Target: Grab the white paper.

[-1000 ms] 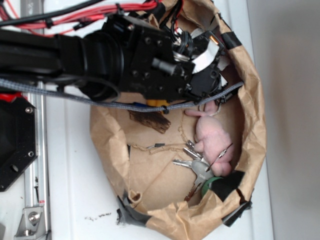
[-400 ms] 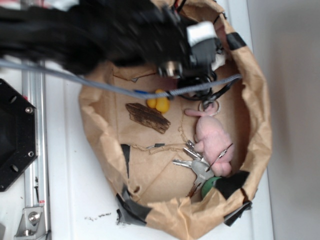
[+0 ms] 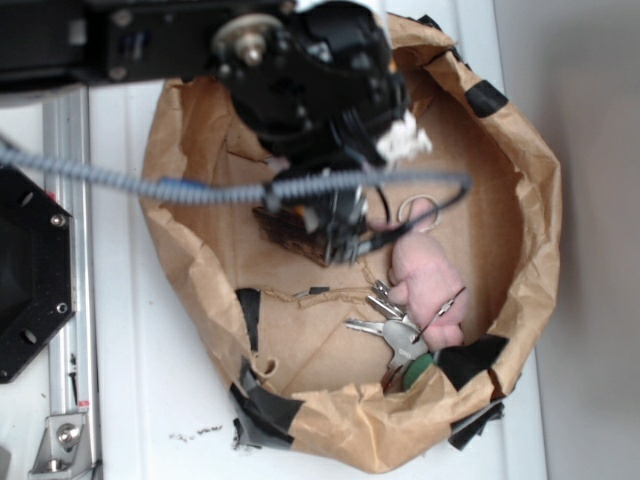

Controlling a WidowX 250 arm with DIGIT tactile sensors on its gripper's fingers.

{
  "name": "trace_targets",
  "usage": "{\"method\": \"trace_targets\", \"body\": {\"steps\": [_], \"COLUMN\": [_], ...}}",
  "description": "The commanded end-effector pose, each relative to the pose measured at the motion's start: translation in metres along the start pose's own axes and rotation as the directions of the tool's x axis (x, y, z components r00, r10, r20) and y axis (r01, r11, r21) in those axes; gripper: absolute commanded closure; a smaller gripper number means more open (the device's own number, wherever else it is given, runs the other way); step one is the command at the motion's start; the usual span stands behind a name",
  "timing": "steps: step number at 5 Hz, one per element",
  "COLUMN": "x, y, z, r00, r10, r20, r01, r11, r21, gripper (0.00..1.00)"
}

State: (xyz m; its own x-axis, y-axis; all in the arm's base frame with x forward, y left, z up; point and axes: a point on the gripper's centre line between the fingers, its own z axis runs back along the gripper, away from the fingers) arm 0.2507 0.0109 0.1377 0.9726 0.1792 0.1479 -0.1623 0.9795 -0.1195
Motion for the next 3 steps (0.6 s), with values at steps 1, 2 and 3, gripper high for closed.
{"method": "trace_targets", "body": {"steps": [1,2,3], "x": [0.025,0.028,0.025], "y": [-0.009,-0.022,-0.019], "z": [0.014,0.009,0.006], "r00": [0.988,0.975,0.978], "r10": [-0.151,-0.211,-0.196], "r20": [-0.04,-0.063,-0.064], "r01": [0.151,0.21,0.197], "r11": [0.988,0.978,0.98], "r21": [-0.004,-0.022,-0.005], "gripper": [1.0,1.0,1.0]}}
